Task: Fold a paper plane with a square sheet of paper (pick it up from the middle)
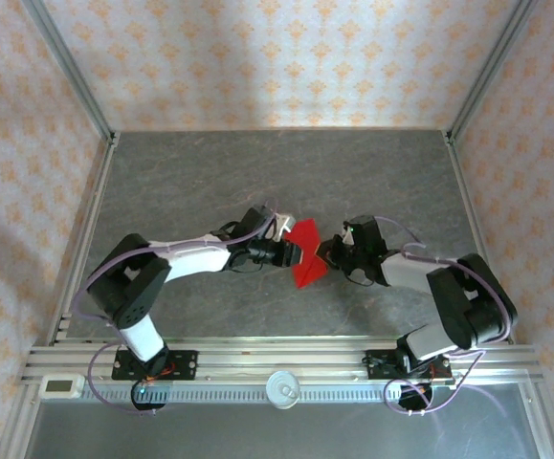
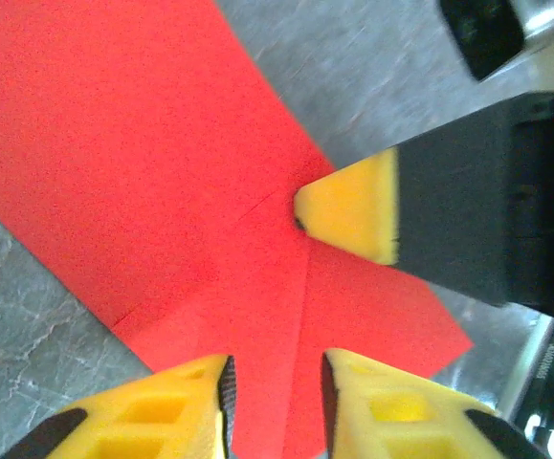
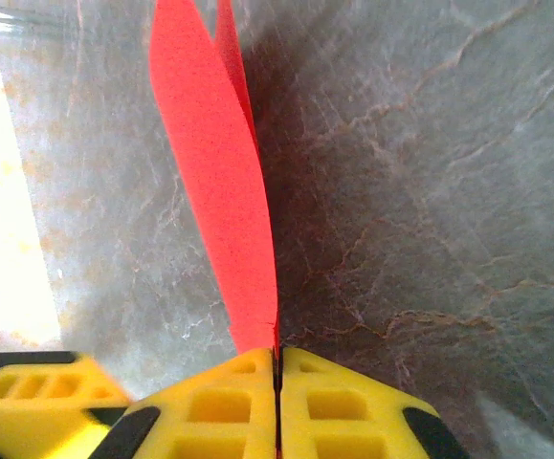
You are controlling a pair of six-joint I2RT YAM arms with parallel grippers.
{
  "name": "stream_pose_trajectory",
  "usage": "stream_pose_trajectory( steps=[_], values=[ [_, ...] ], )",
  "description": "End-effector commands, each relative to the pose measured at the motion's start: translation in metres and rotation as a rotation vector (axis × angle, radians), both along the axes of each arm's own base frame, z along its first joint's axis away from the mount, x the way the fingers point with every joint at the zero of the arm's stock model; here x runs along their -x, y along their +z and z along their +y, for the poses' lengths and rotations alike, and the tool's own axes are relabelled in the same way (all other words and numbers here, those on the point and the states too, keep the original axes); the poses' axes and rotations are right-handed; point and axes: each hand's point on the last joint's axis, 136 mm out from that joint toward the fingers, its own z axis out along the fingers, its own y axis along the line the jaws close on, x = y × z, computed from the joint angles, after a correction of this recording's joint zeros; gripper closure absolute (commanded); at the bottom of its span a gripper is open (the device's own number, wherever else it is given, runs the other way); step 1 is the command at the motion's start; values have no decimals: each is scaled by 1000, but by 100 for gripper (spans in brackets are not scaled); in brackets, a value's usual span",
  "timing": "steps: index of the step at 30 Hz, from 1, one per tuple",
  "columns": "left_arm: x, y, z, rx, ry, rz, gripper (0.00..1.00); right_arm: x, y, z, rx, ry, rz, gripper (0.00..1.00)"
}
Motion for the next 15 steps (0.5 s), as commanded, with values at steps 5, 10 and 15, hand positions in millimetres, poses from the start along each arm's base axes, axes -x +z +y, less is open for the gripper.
stream_pose_trajectory(
  steps=[5,10,15],
  values=[
    [-24,39,37,22,180,-147,60,-20,36,-40,338,-85,-129,92],
    [-31,50,78,32,334,-206,56,-22,55,-73,700,-135,-171,94],
    [-34,59,121,33,467,-256,47,-25,74,-98,1060,-161,-202,97]
  ],
)
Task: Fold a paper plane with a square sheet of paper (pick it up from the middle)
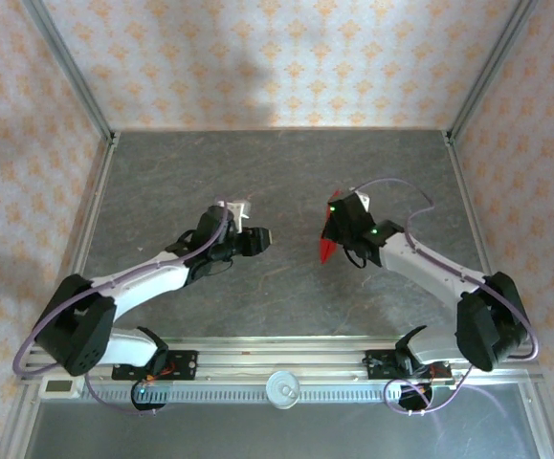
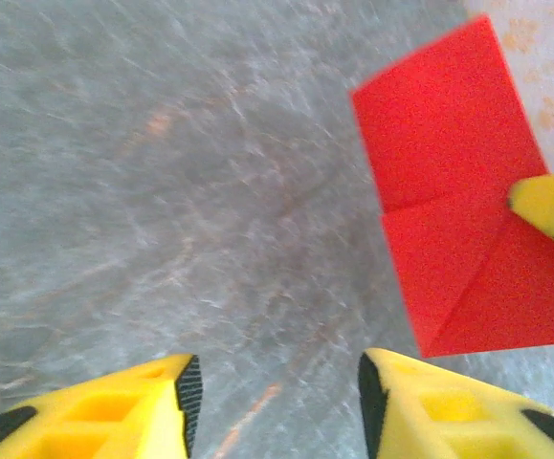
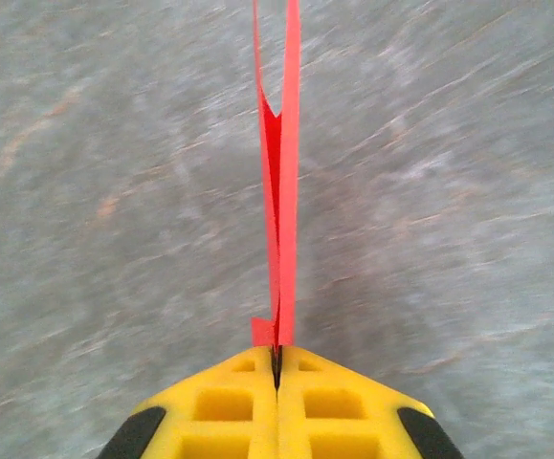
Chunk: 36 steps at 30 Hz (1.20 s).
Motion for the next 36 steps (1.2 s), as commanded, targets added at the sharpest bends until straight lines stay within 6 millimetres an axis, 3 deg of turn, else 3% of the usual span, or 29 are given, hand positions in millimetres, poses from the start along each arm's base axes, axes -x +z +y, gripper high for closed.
stream_pose_trajectory(
  steps=[1,5,8,12,15,20,24,26,31,36],
  values=[
    [-12,17,31,13,141,-78,45,8,0,-56,457,-93,26,97],
    [-10,20,68,-13,268,-105,34,4,4,-57,652,-95,29,96],
    [-7,23,98,-10,386,-123,24,3,-3,-39,684,-49,25,94],
    [2,30,134,48,524,-170,7,10,-35,8,689,123,72,92],
    [9,36,151,68,581,-215,2,16,-58,44,687,204,111,91],
    [14,46,159,37,587,-245,1,22,-82,110,509,316,168,87],
    [15,51,157,20,563,-248,1,24,-68,163,219,399,144,72],
    [15,53,150,24,520,-256,1,26,-57,177,110,431,134,63],
    [18,62,120,103,355,-286,1,26,-23,176,-191,434,75,56],
    [16,50,90,174,221,-197,14,21,-8,130,-483,336,46,62]
  ],
)
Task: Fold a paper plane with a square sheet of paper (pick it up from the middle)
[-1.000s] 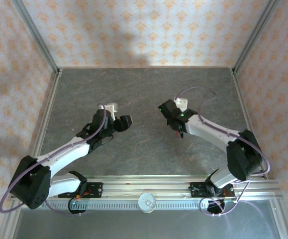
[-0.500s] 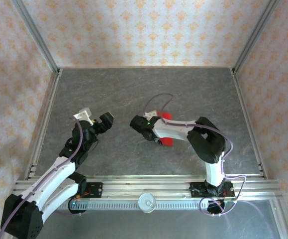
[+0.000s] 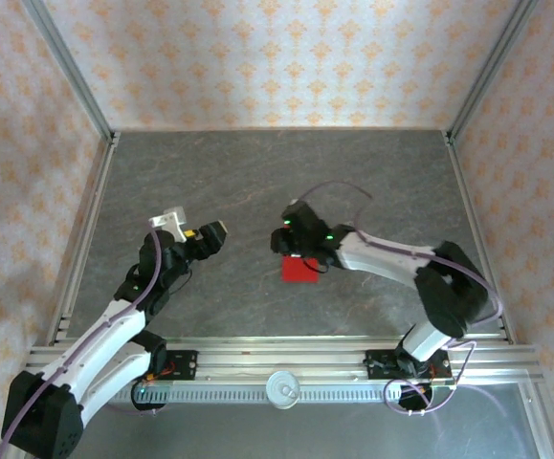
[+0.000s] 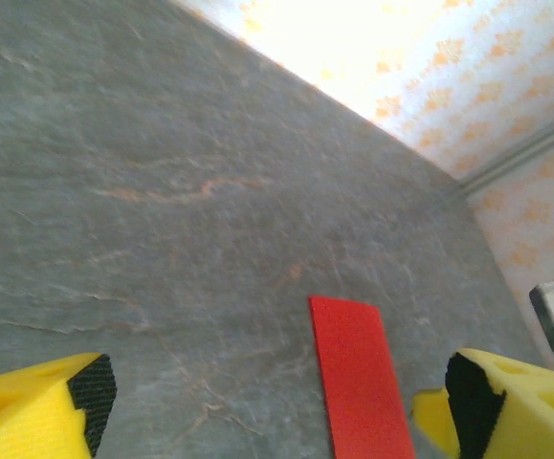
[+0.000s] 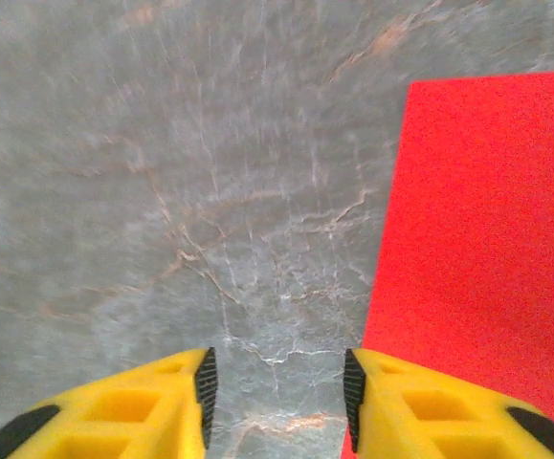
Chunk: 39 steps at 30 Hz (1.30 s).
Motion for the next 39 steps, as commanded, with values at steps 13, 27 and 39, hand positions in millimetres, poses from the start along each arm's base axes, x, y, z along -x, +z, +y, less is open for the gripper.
stream_pose_trajectory(
  steps=[13,27,39],
  values=[
    [-18,-43,-109,219,-453,283,40,-7,-31,-50,-409,-105,211,90],
    [-15,-90,-165,160,-585,446,39,10,-85,-73,-374,-148,344,92],
    [-10,-126,-178,88,-597,561,40,16,-92,-76,-407,-146,363,92]
  ],
)
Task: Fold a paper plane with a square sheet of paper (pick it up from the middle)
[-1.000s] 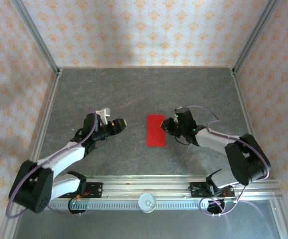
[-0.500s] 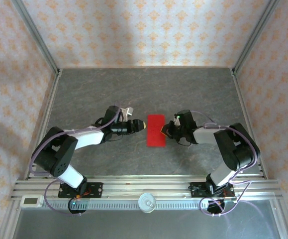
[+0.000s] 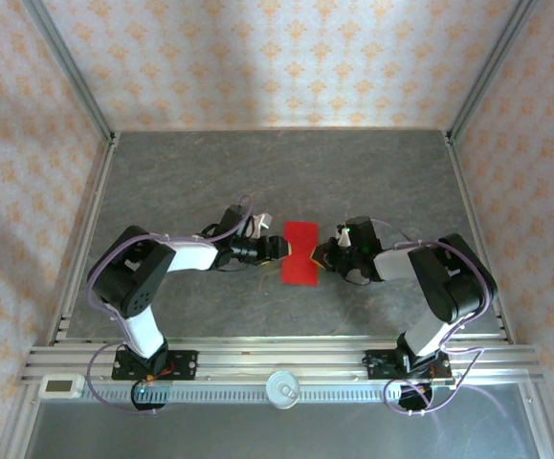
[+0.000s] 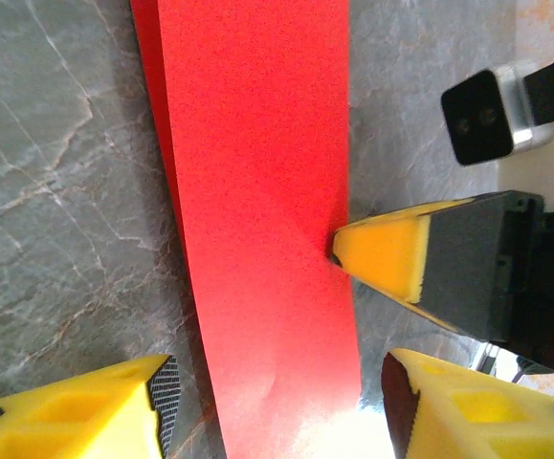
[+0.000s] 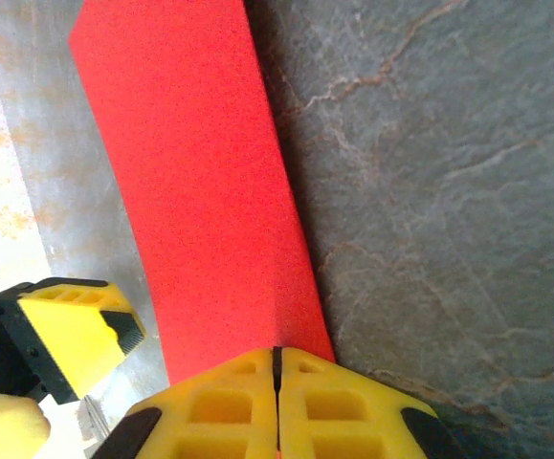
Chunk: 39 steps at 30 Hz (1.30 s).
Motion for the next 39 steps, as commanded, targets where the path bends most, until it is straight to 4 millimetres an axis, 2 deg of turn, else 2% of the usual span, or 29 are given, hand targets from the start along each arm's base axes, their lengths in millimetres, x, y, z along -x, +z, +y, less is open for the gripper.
stream_pose_trajectory(
  steps=[1,9,25,30,37,39],
  values=[
    [0,-8,-3,-42,-24,9,40,6,-9,-4,1,-5,19,92],
    [3,-24,-6,-81,-42,49,46,9,-15,-6,7,-9,32,92],
    [3,-15,-17,-55,-80,53,69,9,-18,-8,13,-20,41,92],
    [1,-13,-14,-63,-64,45,75,9,-18,-8,14,-19,41,91],
    [3,-6,-13,-37,-39,45,97,7,-9,-6,-1,-9,21,88],
    [5,-1,-14,-14,-36,40,100,6,-2,-5,-3,-1,1,86]
  ],
)
